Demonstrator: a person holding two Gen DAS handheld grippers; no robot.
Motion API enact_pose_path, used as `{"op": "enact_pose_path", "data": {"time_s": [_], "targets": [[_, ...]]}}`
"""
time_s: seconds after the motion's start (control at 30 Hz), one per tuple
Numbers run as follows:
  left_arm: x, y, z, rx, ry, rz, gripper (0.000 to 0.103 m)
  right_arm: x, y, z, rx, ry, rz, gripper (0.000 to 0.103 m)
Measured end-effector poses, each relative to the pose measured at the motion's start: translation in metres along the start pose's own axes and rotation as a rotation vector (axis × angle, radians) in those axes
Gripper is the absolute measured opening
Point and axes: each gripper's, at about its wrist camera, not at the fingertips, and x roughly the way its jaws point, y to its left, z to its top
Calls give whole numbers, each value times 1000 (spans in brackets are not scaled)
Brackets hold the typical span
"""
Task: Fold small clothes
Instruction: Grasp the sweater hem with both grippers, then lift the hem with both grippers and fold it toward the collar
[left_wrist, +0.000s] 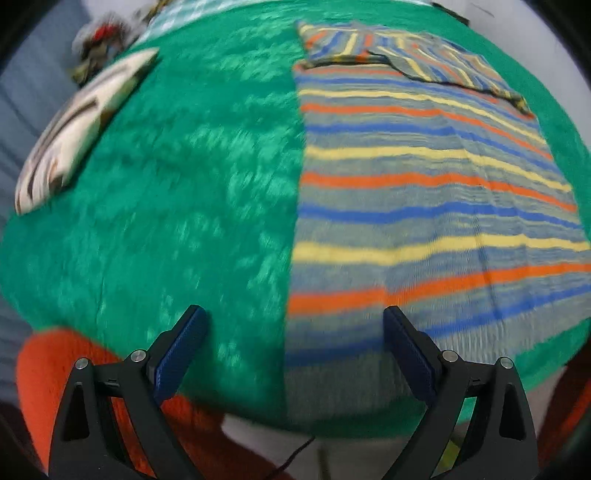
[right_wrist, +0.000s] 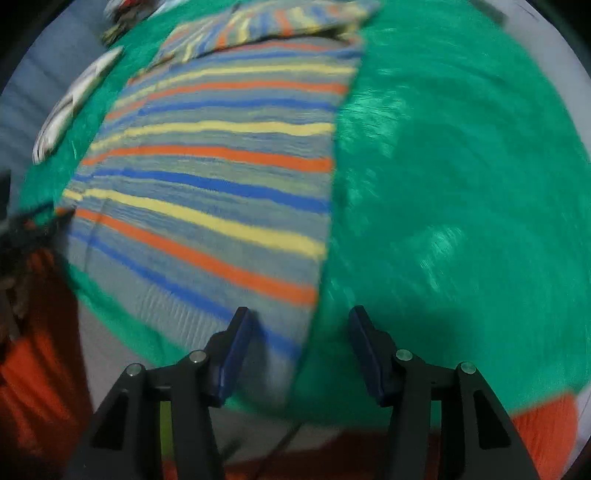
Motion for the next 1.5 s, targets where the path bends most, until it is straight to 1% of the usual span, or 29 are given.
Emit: {"op": "enact_pose_path", "data": {"time_s": [0.07, 0.1, 0.17, 0.2, 0.23, 0.27, 0.3, 0.33, 0.4, 0.47, 0.5, 0.57, 0.6, 0.67, 0.7, 0.77, 0.8, 0.83, 0.87, 0.93, 1.0, 1.1, 1.2, 1.27, 1.37, 1.4, 1.43, 1.47, 1.5], "targets": [[1, 4, -2, -23, 16, -33, 96, -18, -9, -6, 51, -38, 27, 54], [4, 3, -2, -26, 28, -52, 95, -24, -13, -8, 85, -61, 59, 55], [9, -3, -1, -26, 47, -99, 86, -27, -25, -12, 163, -77, 144, 57], [11, -6, -2, -21, 53, -112, 76, -20, -28, -12, 202, -56, 180, 57], [10, -10, -3, -9, 51, -122, 63, -10, -28, -11, 225, -21, 190, 57], [9, -14, -6, 2, 49, -130, 54, -2, -23, -8, 231, 7, 190, 57], [8, -16, -8, 15, 53, -136, 29, 7, -21, -10, 223, 43, 195, 57], [8, -19, -10, 18, 62, -143, 8, 11, -18, -11, 212, 67, 198, 53], [5, -20, -13, 12, 68, -154, 7, 13, -19, -11, 213, 81, 208, 5], [-4, -16, -11, -14, 72, -199, 6, 12, -26, -13, 264, 91, 262, 5], [-9, -7, -7, -57, 76, -244, 6, 9, -29, -14, 289, 82, 293, 5], [-19, 10, 6, -146, 74, -346, 6, -4, -32, -10, 337, 22, 359, 5], [-25, 18, 20, -182, 55, -390, 6, -14, -38, -8, 368, -24, 404, 5], [-32, 27, 50, -215, 16, -439, 6, -31, -48, 6, 412, -122, 467, 5], [-33, 30, 70, -231, -1, -461, 6, -38, -52, 19, 425, -177, 489, 5], [-31, 33, 119, -254, -43, -491, 6, -48, -62, 55, 448, -268, 517, 5], [-28, 31, 140, -249, -61, -487, 6, -50, -66, 72, 453, -303, 519, 5], [-21, 28, 170, -238, -83, -473, 6, -51, -69, 94, 457, -343, 512, 5], [-16, 26, 192, -234, -95, -471, 6, -50, -75, 121, 461, -380, 510, 5], [3, 22, 238, -241, -98, -473, 6, -44, -82, 164, 474, -414, 492, 5], [26, 19, 276, -253, -82, -461, 6, -33, -94, 212, 486, -422, 479, 5], [60, 17, 318, -281, -33, -461, 6, -6, -114, 274, 517, -383, 453, 5], [78, 17, 340, -265, -1, -450, 7, 13, -122, 308, 537, -343, 467, 5], [87, 15, 355, -247, 0, -441, 7, 22, -128, 324, 534, -318, 474, 5], [102, 15, 383, -261, -6, -444, 8, 36, -139, 349, 538, -317, 489, 5], [108, 14, 390, -272, 5, -436, 15, 40, -145, 356, 548, -323, 502, 5], [117, 17, 398, -306, 26, -417, 20, 45, -150, 362, 566, -334, 515, 6], [124, 21, 404, -349, 39, -406, 25, 51, -153, 369, 589, -353, 519, 11], [129, 28, 409, -397, 43, -408, 36, 55, -158, 374, 623, -388, 504, 14]]}}
